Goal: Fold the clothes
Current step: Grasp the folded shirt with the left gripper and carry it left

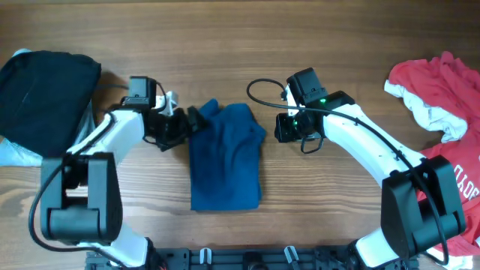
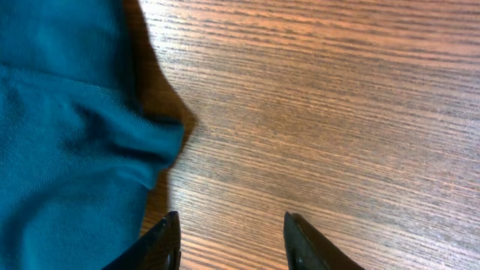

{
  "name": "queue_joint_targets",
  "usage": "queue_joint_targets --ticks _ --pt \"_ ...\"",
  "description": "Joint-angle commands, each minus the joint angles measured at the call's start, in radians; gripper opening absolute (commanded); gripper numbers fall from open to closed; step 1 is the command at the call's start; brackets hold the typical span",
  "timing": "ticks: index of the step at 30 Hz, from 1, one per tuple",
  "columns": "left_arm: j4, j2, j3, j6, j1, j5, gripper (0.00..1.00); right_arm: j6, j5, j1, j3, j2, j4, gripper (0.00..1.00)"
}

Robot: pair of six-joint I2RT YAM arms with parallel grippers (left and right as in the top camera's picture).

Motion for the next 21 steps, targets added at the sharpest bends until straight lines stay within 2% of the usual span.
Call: queue_joint_targets --ticks 1,4,6,10,13,18,21 --pt "0.027 0.079 0.001 0.043 -0.088 0.008 0.91 0.008 0.018 -0.001 0.016 -0.009 -0.003 0.45" --pt "0.029 0.090 0.001 0.043 -0.144 -0.014 0.75 0.008 0.018 -0.001 0.016 -0.009 -0.007 0.45" --pt "0.031 0.089 0.001 0.043 -0.160 -0.026 0.38 0.008 0.018 -0.001 0.016 -0.009 -0.010 0.45" --pt "0.030 0.066 0.003 0.043 -0.132 -0.033 0.04 0.007 0.018 -0.001 0.016 -0.009 -0.016 0.45" --pt "0.023 -0.019 0.009 0.069 -0.089 -0.087 0.04 0.006 0.019 -0.002 0.016 -0.009 -0.016 0.45" --pt "-0.019 -0.285 0.018 0.070 0.014 -0.335 0.04 0.006 0.019 -0.002 0.016 -0.009 -0.016 0.45" --pt "0.015 -0.466 0.018 0.172 0.093 -0.454 0.04 0.007 0.019 -0.002 0.016 -0.009 -0.016 0.45"
